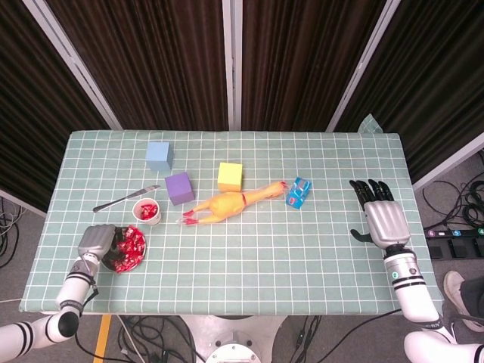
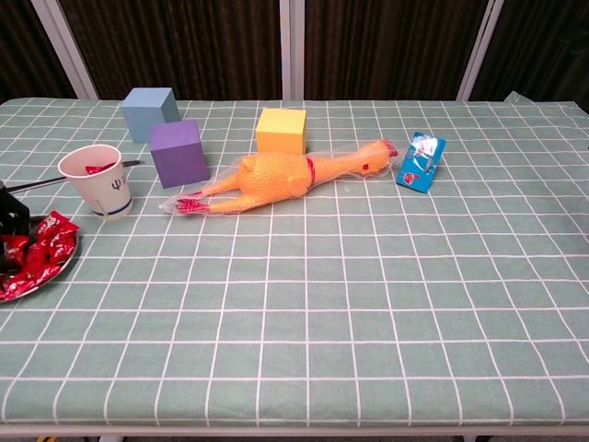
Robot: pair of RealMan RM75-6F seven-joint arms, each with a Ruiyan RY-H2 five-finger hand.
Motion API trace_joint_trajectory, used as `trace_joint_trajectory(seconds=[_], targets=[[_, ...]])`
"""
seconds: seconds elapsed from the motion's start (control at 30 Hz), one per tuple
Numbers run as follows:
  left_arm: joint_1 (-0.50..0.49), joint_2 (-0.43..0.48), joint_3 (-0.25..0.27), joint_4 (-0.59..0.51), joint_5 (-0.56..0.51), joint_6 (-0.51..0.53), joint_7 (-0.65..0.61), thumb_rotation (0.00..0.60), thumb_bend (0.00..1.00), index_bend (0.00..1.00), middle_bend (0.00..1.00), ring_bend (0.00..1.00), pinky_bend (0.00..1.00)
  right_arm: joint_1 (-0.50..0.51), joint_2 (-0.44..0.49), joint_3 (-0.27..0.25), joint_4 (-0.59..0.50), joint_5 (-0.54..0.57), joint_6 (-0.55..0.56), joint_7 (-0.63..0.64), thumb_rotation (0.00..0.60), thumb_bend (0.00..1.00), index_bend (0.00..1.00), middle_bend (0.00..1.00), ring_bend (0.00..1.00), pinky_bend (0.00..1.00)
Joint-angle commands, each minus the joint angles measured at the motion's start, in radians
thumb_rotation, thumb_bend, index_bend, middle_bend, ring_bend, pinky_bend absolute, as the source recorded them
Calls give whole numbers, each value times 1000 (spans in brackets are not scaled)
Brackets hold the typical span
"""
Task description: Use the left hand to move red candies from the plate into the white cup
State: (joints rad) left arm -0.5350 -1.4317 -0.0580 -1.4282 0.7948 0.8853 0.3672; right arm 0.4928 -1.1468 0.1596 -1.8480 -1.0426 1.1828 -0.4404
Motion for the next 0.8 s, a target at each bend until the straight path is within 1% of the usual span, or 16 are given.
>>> trace_joint_trajectory(seconds=[0.03, 0.23, 0.57, 0.8], targets=[[-1, 2, 0, 0, -2, -3, -3, 600, 256, 626, 719, 997, 1000, 1, -1, 0, 0, 1, 1, -2, 600, 101, 31, 87, 0, 0], [-1, 2, 4, 8, -7, -11, -9, 600, 282, 668, 731, 998, 1000, 2, -4, -1, -1, 6, 3, -8, 600, 101, 31, 87, 0, 0], [-6, 7, 5, 7, -20, -5, 1, 600, 293, 741, 731, 1000, 1000, 6, -7, -2, 0, 11, 2, -13, 600, 101, 31, 86, 0, 0], [-9, 22, 5, -14, -35, 5, 13, 600, 306, 761, 735, 1000, 1000, 6, -9, -5, 1, 10, 0, -13, 600, 101, 31, 86, 0, 0]])
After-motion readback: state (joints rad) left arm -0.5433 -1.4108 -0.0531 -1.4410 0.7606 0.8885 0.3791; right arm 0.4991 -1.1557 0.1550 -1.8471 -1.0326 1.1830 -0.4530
